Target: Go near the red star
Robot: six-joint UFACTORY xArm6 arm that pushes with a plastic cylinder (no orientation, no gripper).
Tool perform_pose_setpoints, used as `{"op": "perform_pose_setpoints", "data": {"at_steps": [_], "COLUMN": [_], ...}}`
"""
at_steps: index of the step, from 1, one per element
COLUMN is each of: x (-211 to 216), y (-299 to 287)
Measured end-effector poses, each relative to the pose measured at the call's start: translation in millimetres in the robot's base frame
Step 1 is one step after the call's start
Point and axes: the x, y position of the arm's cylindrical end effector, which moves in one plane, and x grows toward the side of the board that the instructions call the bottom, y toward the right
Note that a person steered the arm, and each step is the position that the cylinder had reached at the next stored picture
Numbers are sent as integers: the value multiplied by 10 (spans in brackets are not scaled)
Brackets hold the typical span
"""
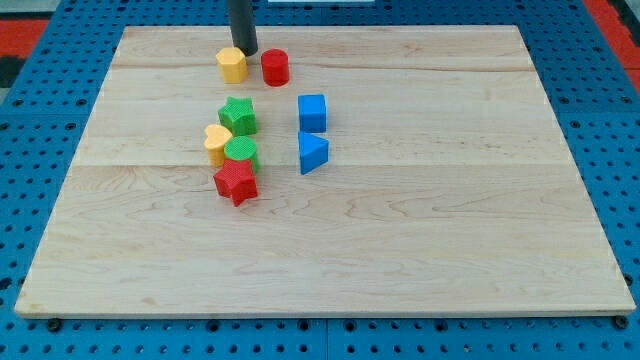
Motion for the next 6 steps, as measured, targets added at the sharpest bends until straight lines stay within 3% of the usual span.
{"op": "perform_pose_setpoints", "data": {"at_steps": [1, 3, 4, 5, 6], "x": [-299, -132, 310, 1262, 2111], "y": [0, -1504, -1833, -1657, -802]}}
